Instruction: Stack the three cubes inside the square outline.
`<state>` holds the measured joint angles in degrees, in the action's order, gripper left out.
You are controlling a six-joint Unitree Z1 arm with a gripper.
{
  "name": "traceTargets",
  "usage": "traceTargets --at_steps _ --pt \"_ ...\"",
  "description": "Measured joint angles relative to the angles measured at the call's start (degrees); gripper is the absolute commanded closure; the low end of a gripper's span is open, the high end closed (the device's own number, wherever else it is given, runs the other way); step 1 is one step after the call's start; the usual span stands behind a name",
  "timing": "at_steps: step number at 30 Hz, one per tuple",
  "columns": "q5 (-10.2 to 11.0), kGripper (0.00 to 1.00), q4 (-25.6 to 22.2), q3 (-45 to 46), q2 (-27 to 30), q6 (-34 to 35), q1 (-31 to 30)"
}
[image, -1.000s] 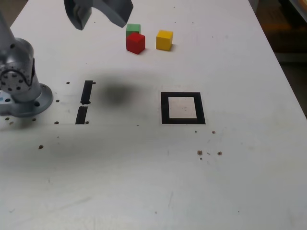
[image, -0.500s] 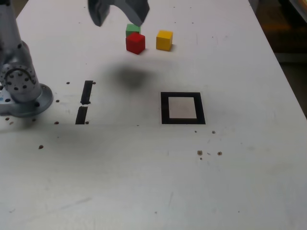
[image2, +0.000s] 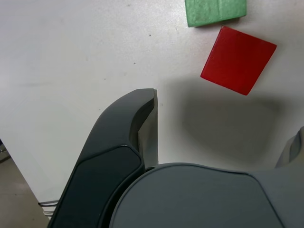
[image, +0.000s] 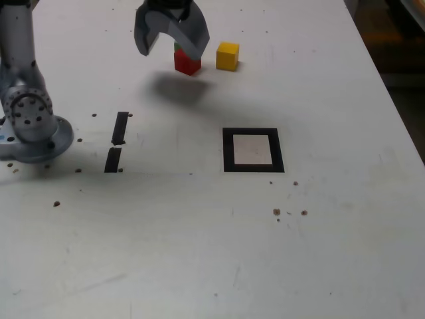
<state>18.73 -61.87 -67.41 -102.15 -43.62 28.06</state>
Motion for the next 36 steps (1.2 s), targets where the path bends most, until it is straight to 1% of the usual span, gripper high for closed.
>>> traceTargets --at_steps 4,7,11,16,18,20,25,27,29,33,36 --pt "-0.53 0.07 2.21 0.23 -1.32 -0.04 0.0" --pt "-1.03 0.1 5.72 1.88 -3.2 -0.03 0.05" --pt "-1.09 0.12 9.27 3.48 -5.47 -0.03 0.76" --pt "-0.37 0.13 10.0 3.23 -6.14 -0.01 1.05" --pt "-0.2 0.15 9.92 2.77 -6.14 0.0 1.06" --pt "-0.09 0.2 9.92 2.49 -6.14 0.14 1.1" --pt "1.07 0.44 10.35 1.98 -6.15 2.54 1.45" --pt "1.49 0.5 10.41 1.98 -6.15 3.2 1.61" --pt "1.61 0.52 10.48 1.98 -6.14 3.39 1.66" --pt "1.61 0.53 10.54 1.98 -6.15 3.39 1.66" --pt "1.61 0.58 10.54 1.98 -6.21 3.38 1.66"
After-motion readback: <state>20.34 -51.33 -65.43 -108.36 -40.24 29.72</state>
